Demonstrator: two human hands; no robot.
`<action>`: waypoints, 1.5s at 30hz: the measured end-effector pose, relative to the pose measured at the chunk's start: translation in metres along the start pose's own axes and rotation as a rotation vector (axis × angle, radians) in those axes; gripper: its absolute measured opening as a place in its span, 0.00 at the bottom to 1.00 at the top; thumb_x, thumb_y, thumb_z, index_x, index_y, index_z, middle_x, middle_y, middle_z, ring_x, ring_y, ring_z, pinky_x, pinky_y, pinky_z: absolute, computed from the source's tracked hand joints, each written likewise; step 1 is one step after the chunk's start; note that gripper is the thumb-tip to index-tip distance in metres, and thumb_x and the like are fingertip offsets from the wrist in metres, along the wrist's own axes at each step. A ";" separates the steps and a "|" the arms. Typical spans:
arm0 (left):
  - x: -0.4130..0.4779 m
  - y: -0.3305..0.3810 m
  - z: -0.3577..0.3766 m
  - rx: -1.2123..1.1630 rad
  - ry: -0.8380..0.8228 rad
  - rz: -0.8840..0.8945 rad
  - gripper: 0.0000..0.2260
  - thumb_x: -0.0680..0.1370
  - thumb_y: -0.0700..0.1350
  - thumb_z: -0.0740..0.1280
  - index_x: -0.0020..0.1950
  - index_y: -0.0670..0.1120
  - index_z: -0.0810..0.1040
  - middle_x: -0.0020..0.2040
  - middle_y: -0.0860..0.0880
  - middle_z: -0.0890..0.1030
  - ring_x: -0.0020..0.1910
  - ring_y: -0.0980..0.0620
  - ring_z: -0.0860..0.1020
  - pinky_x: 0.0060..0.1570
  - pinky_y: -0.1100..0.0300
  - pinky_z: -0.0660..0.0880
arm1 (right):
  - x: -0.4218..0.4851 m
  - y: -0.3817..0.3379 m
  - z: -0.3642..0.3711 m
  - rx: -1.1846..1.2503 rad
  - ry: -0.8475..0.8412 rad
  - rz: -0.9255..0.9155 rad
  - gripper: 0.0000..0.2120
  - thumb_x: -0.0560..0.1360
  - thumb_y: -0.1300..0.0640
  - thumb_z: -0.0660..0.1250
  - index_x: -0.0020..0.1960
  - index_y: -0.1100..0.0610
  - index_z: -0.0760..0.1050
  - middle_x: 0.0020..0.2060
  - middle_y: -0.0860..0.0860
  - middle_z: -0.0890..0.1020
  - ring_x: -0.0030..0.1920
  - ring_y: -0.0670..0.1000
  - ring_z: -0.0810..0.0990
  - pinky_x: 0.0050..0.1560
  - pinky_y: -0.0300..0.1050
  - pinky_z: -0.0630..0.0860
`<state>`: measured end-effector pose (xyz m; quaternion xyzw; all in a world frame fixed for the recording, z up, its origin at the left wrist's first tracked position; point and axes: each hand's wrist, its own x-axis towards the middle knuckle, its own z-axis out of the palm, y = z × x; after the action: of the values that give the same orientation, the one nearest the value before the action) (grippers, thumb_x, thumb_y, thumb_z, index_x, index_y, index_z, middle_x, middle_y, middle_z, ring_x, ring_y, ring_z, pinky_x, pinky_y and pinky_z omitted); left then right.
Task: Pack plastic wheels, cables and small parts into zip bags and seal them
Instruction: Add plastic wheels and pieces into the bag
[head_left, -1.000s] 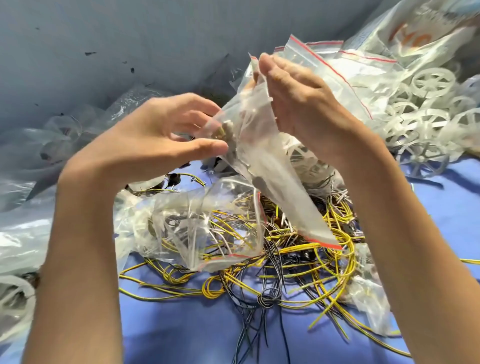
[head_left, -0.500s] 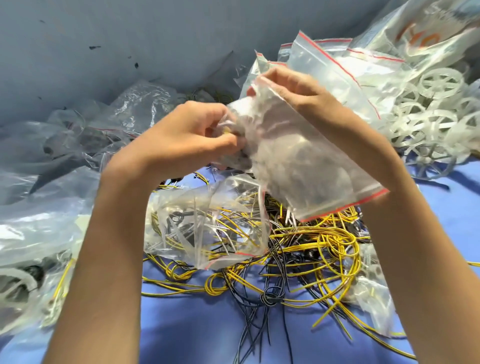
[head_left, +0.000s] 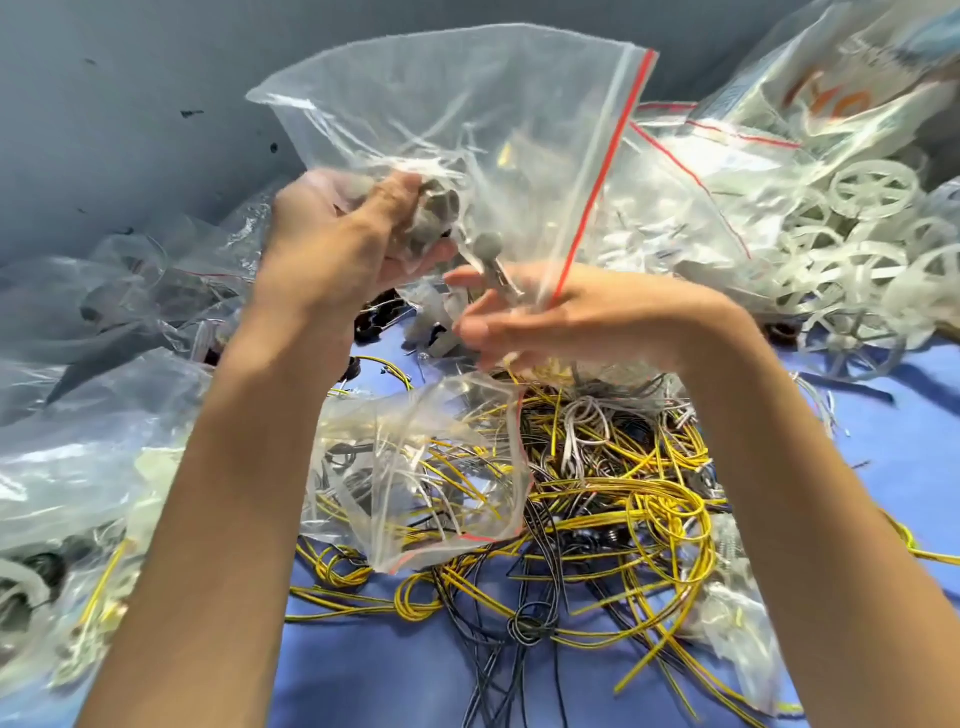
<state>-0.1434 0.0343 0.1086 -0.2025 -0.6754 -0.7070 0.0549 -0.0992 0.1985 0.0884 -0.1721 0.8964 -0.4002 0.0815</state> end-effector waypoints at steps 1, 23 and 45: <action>0.000 -0.001 0.000 0.029 -0.019 0.004 0.11 0.78 0.43 0.66 0.42 0.36 0.79 0.32 0.50 0.82 0.34 0.53 0.82 0.38 0.63 0.79 | 0.002 -0.003 0.001 0.066 0.074 -0.034 0.23 0.71 0.43 0.62 0.60 0.56 0.74 0.55 0.44 0.79 0.47 0.41 0.82 0.47 0.34 0.79; -0.004 -0.004 0.001 0.201 -0.264 -0.161 0.14 0.72 0.42 0.72 0.56 0.44 0.75 0.44 0.47 0.84 0.40 0.51 0.84 0.40 0.63 0.79 | 0.004 -0.004 -0.012 0.293 0.578 0.019 0.19 0.72 0.58 0.71 0.62 0.57 0.72 0.44 0.50 0.80 0.39 0.44 0.78 0.34 0.36 0.71; -0.003 -0.008 -0.008 0.328 -0.299 -0.221 0.06 0.79 0.47 0.64 0.48 0.47 0.80 0.42 0.52 0.85 0.43 0.58 0.83 0.48 0.65 0.78 | 0.002 -0.001 -0.017 0.499 0.542 0.025 0.06 0.74 0.62 0.67 0.51 0.58 0.79 0.37 0.51 0.81 0.41 0.50 0.76 0.46 0.45 0.69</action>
<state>-0.1455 0.0271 0.0999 -0.2181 -0.7999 -0.5516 -0.0913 -0.1055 0.2087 0.1003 -0.0238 0.7624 -0.6365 -0.1145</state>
